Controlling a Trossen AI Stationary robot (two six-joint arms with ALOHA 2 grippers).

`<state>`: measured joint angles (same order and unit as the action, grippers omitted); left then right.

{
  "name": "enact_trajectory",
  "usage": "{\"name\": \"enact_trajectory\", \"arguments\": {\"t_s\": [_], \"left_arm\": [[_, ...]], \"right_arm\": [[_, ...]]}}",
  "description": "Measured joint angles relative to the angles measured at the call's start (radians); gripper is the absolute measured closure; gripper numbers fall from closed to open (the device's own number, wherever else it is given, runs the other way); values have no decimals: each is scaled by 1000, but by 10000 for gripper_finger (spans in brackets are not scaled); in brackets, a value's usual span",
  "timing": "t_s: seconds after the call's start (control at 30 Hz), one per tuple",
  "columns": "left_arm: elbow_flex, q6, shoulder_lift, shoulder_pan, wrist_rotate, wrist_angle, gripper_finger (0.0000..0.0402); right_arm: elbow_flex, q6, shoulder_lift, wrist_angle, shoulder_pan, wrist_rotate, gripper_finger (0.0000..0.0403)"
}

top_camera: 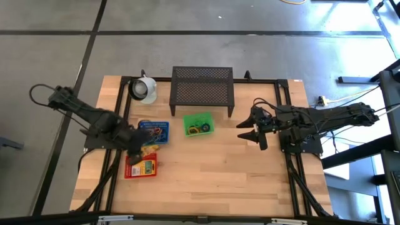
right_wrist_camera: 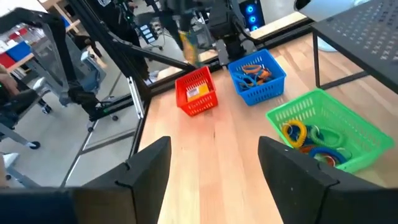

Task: Pick & Place Office Desk Supplies
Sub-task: Put the yellow box of crayon into the red bin

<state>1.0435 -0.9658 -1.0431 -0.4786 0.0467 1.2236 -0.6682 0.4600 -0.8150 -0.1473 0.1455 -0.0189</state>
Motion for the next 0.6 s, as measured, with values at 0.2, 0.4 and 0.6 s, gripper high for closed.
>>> {"name": "enact_trajectory", "arguments": {"t_s": [0.2,0.4,0.6], "left_arm": [[-5,0,-25,-173,-34,6,370],[-90,-28,-68,-292,-75,7,369],[-199,-117,-75,-351,-80,-76,368]], "right_arm": [[0,-24,0,-18,0,5,158],[0,-56,0,-18,0,75,158],[0,-57,0,-18,0,93,158]]}}
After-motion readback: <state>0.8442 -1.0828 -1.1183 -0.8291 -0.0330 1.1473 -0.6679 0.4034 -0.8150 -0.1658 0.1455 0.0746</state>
